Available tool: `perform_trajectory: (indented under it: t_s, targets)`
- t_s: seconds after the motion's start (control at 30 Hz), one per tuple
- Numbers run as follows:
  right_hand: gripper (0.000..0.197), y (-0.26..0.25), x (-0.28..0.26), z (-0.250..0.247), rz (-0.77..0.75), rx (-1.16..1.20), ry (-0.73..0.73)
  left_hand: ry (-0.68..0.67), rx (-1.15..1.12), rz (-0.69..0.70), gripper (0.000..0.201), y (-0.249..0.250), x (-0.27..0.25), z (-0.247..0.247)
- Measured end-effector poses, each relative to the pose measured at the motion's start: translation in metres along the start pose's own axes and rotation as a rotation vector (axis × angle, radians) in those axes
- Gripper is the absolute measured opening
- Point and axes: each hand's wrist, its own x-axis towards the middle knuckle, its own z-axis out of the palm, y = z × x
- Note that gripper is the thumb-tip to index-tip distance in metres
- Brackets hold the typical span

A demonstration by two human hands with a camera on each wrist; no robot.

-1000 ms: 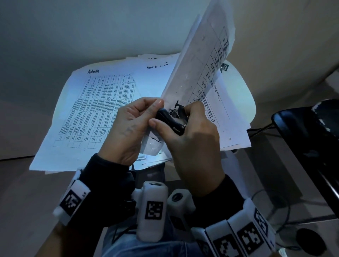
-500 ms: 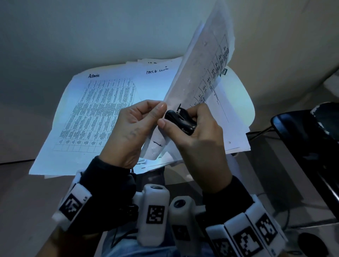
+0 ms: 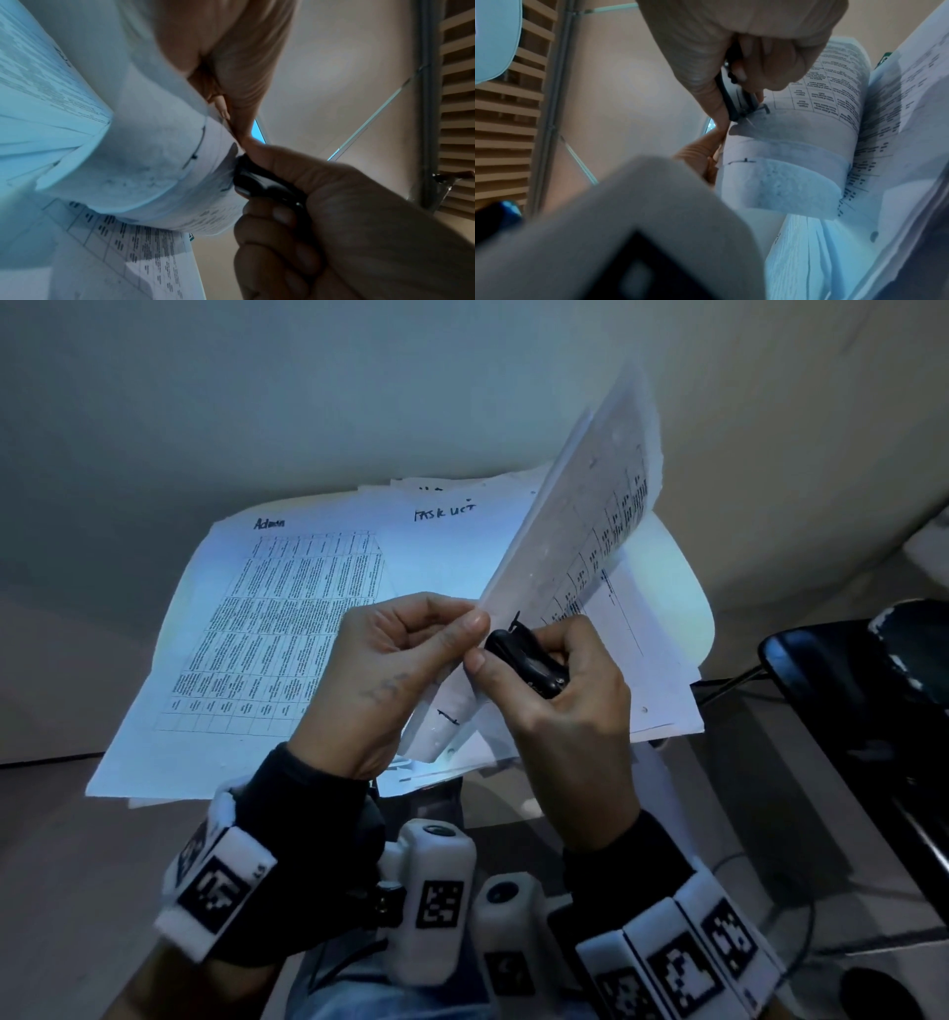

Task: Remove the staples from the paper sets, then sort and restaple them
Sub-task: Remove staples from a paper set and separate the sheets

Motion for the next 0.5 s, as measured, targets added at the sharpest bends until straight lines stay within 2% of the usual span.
perform_trajectory:
  t_s: [0.33,0.5]
  targets:
    - [0.026,0.008,-0.001,0.0,0.153,0.146,-0.033,0.022,0.064,-0.014,0.006,-0.007,0.005,-0.004]
    - [0.022,0.01,-0.003,-0.005,0.086,0.077,-0.065,0.035,0.176,0.028,0.013,-0.01,0.004,-0.001]
